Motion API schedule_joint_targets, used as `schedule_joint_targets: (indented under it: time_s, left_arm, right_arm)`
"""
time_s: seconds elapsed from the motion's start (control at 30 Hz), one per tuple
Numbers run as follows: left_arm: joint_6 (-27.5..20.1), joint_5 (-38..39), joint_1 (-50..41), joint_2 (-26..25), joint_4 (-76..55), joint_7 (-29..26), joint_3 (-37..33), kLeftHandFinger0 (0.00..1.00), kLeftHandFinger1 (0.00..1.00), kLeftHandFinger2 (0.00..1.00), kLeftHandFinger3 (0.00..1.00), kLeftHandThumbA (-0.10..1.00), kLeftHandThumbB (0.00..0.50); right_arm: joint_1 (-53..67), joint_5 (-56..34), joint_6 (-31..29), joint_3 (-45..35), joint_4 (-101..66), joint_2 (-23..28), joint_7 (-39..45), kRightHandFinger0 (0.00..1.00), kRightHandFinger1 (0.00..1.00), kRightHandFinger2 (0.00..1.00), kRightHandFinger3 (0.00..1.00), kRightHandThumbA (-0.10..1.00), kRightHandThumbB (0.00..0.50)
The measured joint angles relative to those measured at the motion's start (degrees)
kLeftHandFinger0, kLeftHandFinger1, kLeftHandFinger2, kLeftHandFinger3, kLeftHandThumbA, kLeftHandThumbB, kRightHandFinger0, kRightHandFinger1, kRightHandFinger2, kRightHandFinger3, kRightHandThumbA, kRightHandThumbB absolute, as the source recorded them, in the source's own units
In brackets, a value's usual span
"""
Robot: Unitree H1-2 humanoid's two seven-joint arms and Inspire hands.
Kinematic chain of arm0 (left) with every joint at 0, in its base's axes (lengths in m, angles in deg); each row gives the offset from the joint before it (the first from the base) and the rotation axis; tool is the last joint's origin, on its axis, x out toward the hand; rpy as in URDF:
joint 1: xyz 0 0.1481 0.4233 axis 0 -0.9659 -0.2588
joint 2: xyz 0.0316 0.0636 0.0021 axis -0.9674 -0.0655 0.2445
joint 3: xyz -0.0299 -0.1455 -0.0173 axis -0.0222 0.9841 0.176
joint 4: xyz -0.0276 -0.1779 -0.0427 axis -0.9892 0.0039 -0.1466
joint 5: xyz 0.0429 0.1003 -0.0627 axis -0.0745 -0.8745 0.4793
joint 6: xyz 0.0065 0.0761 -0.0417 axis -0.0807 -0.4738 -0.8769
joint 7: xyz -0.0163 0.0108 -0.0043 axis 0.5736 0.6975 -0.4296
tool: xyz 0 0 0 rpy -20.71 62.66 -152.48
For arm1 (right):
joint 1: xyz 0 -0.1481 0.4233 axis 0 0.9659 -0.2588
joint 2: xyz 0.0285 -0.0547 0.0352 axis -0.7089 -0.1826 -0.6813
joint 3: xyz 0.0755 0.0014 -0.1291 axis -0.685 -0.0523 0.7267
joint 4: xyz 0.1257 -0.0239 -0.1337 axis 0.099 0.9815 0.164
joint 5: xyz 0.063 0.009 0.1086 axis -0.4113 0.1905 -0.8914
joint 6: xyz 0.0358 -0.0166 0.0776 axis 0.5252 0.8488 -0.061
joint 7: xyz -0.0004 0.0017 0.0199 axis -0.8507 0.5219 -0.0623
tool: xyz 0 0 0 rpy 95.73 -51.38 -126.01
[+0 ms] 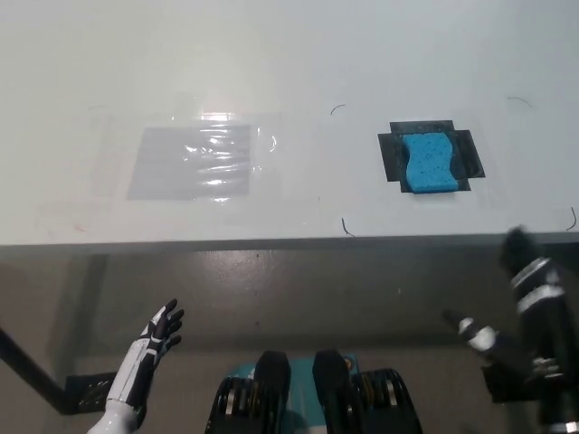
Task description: A soft sponge is kept on the balc marked spot on the table infront of the robot and it uses its right hand fist to press down on it and drrags it across the table in a back and forth manner twice to clean it
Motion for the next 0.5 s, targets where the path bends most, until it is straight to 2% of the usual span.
schedule_joint_targets:
  time_s: [0.03,0.1,0.13,0.17,0.2,0.23,0.27,0.3,0.33,0.37,0.4,0.43,0.47,0.5]
  left_arm:
    - [0.0,0.0,0.0,0.0,0.2,0.0,0.0,1.00,1.00,1.00,1.00,1.00,0.466]
    - [0.0,0.0,0.0,0.0,0.6,0.0,0.0,1.00,1.00,1.00,1.00,1.00,0.468]
    - [0.0,0.0,0.0,0.0,0.9,0.0,0.0,1.00,1.00,1.00,1.00,1.00,0.470]
    - [0.0,0.0,0.0,0.0,1.0,0.0,0.0,1.00,1.00,1.00,1.00,1.00,0.474]
    - [0.0,0.0,0.0,0.0,1.1,0.0,0.0,1.00,1.00,1.00,1.00,1.00,0.473]
    - [0.0,0.0,0.0,0.0,1.2,0.0,0.0,1.00,1.00,1.00,1.00,1.00,0.476]
    - [0.0,0.0,0.0,0.0,1.2,0.0,0.0,1.00,1.00,1.00,1.00,1.00,0.475]
    - [0.0,0.0,0.0,0.0,1.2,0.0,0.0,1.00,1.00,1.00,1.00,1.00,0.470]
    - [0.0,0.0,0.0,0.0,1.2,0.0,0.0,1.00,1.00,1.00,1.00,1.00,0.469]
    - [0.0,0.0,0.0,0.0,1.2,0.0,0.0,1.00,1.00,1.00,1.00,1.00,0.469]
    - [0.0,-0.1,0.0,0.0,1.2,0.0,0.0,1.00,1.00,1.00,1.00,1.00,0.473]
    - [0.0,-0.1,0.0,0.0,1.2,0.0,0.0,1.00,1.00,1.00,1.00,1.00,0.473]
    - [0.0,-0.1,0.0,0.0,1.2,0.0,0.0,1.00,1.00,1.00,1.00,1.00,0.475]
    - [0.0,-0.1,0.0,0.0,1.3,0.0,0.0,1.00,1.00,1.00,1.00,1.00,0.480]
  right_arm:
    - [-0.4,-0.5,0.1,-0.4,-2.4,1.0,0.0,1.00,1.00,1.00,1.00,1.00,0.408]
    - [-1.5,-1.2,0.7,-1.1,-5.9,2.8,-0.1,1.00,1.00,1.00,1.00,1.00,0.377]
    - [-2.6,-1.7,1.3,-1.5,-8.0,3.7,-0.2,1.00,1.00,1.00,1.00,1.00,0.378]
    - [-3.6,-2.0,1.8,-1.8,-9.6,4.3,-0.3,1.00,1.00,1.00,1.00,1.00,0.359]
    - [-5.1,-2.4,2.4,-2.2,-11.2,5.0,-0.4,1.00,1.00,1.00,1.00,1.00,0.317]
    - [-6.7,-2.9,3.0,-2.6,-13.0,5.5,-0.5,0.91,0.85,0.79,0.84,1.00,0.269]
    - [-9.6,-3.4,4.2,-3.1,-15.1,6.1,-0.8,0.41,0.34,0.32,0.40,1.00,0.248]
    - [-12.2,-3.9,5.0,-3.5,-16.6,6.4,-1.1,0.05,0.03,0.03,0.05,1.00,0.232]
    - [-14.6,-4.7,6.0,-3.6,-17.5,6.7,-1.3,0.00,0.00,0.00,0.00,1.00,0.222]
    - [-17.3,-5.3,7.0,-3.7,-18.2,7.0,-1.4,0.00,0.00,0.00,0.00,1.00,0.218]
    - [-19.4,-5.7,8.2,-3.8,-18.7,7.2,-1.6,0.10,0.00,0.00,0.00,1.00,0.227]
    - [-22.5,-6.3,9.7,-3.9,-19.1,7.2,-1.8,0.09,0.00,0.00,0.00,1.00,0.228]
    - [-25.1,-6.7,11.1,-4.0,-19.1,7.2,-2.1,0.00,0.00,0.00,0.00,1.00,0.229]
    - [-27.5,-6.9,12.4,-4.0,-19.0,7.0,-2.5,0.00,0.00,0.00,0.00,1.00,0.224]
